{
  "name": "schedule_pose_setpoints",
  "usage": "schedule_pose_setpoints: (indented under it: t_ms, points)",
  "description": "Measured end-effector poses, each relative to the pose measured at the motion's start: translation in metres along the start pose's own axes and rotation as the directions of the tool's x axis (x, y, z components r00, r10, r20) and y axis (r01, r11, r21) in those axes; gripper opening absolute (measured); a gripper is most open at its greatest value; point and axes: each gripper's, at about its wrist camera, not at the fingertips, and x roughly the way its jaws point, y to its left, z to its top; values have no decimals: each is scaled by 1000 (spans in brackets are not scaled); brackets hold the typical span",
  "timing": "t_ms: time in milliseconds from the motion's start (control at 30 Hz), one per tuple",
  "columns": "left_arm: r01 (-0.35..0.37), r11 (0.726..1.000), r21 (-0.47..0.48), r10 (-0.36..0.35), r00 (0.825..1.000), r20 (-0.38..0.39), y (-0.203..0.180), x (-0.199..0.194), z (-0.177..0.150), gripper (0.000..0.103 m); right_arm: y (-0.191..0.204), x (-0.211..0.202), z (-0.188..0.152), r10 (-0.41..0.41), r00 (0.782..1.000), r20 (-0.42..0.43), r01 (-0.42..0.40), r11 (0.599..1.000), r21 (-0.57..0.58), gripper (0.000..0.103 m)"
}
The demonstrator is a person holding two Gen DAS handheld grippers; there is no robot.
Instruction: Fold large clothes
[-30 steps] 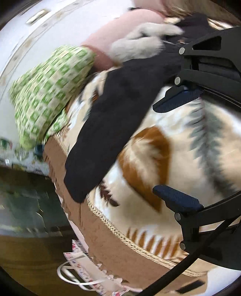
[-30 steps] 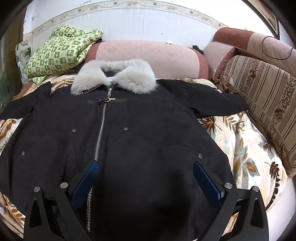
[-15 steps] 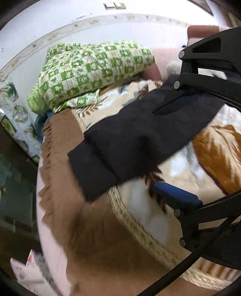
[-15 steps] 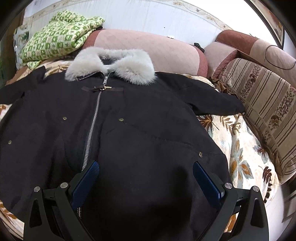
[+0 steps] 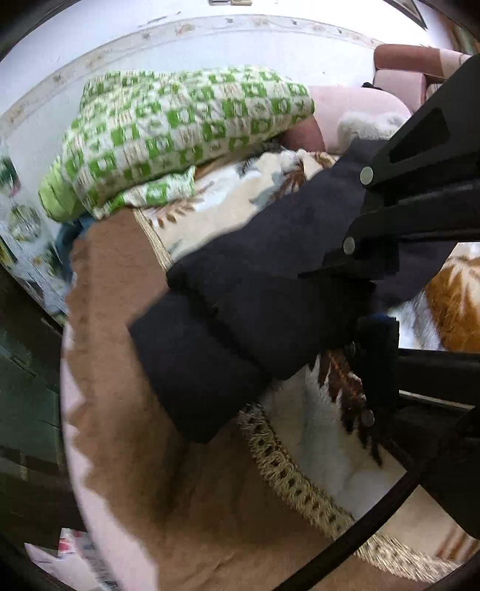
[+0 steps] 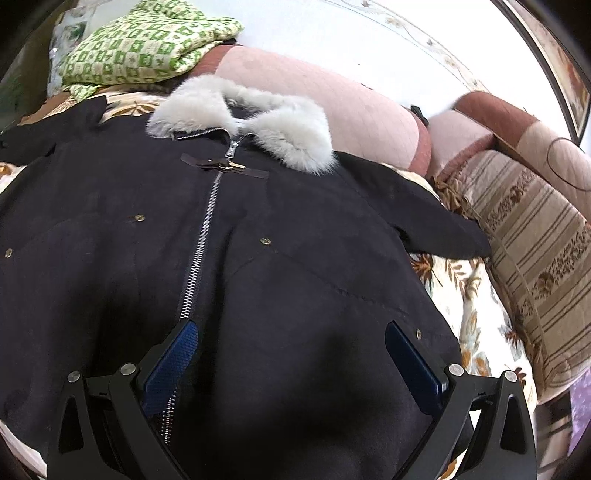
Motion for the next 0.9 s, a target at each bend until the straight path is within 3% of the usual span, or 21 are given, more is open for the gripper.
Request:
schedule_pose_setpoints:
  t_ms: [133, 300, 367, 433, 600, 700, 800, 900]
  points:
    - [-80, 995, 60, 75, 993, 92, -35, -37, 3, 10, 1, -4, -1, 21, 1000, 21, -21, 1000, -11, 102]
    - [-237, 951, 197, 184, 950, 253, -108, -86, -14, 9, -9, -15, -6, 63, 996, 59, -64, 998, 23, 102]
    - [-268, 926, 267, 182, 934, 307, -140, -102, -31, 9, -14, -18, -8, 68, 995, 72, -71, 997, 40, 102]
    - [-248, 899, 361, 129, 938, 321, -174, -116, -58, 9, -21, -19, -10, 75, 994, 80, -80, 995, 59, 102]
    - [-128, 829, 545, 5, 975, 221, -243, -122, -137, 9, -38, -15, -14, 124, 989, 79, -134, 979, 151, 102]
    - [-45, 781, 623, -25, 994, 103, -279, -98, -203, 9, -48, -11, -20, 143, 988, 62, -154, 963, 219, 102]
    - [33, 751, 660, -17, 999, -31, -301, -57, -265, 9, -54, -14, -24, 140, 988, 66, -152, 958, 243, 102]
    - [73, 724, 686, 22, 991, -129, -313, -15, -323, 9, -63, -16, -26, 142, 987, 80, -158, 952, 261, 102]
